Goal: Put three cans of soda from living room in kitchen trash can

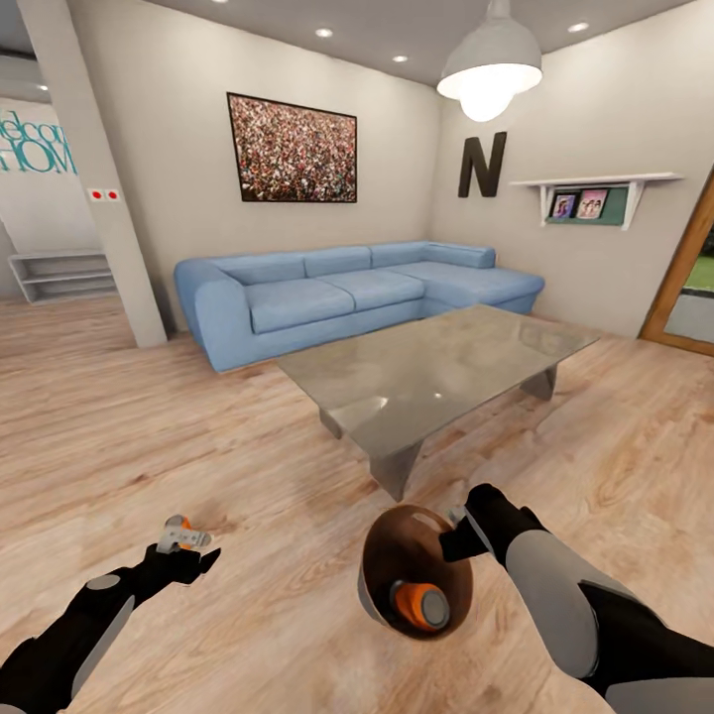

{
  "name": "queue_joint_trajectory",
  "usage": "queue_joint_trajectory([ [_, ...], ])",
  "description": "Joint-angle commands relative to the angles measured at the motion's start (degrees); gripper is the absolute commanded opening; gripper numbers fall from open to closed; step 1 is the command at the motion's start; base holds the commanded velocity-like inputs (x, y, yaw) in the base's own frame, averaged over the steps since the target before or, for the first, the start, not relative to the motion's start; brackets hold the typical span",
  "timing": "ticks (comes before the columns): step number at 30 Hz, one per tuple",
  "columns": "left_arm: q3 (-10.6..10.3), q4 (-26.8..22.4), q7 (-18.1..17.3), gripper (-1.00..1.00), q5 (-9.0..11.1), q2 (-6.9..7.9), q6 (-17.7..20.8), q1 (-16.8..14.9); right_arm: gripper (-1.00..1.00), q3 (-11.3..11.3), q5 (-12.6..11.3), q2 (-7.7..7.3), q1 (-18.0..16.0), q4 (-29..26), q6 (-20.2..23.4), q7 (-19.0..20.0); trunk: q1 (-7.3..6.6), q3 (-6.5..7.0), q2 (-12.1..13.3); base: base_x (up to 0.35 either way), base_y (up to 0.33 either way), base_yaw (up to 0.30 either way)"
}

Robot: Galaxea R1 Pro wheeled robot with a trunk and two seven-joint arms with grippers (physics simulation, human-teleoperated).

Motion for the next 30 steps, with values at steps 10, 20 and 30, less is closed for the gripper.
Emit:
queue_joint_trajectory([
  [10,0.0,0.0,0.0,1.00,-0.1,-0.06,0.0,0.0,-1.00,-0.4,-1.1,0.50,0.0,0.3,0.1,-0.2,-0.01,0.37,0.0,0.167,0.000,0.174],
  [20,0.0,0.0,0.0,1.00,-0.1,-0.14,0.0,0.0,-1.00,-0.4,-1.1,0.53,0.0,0.4,0.1,-0.2,-0.01,0.79,0.0,0.026,0.000,0.224],
  [30,0.0,0.0,0.0,1.00,-0.1,-0.15,0.1,0.0,-1.00,-0.4,-1.1,0.61,0.1,0.6,0.1,-0.3,-0.01,1.16,0.0,0.211,0.000,0.233],
])
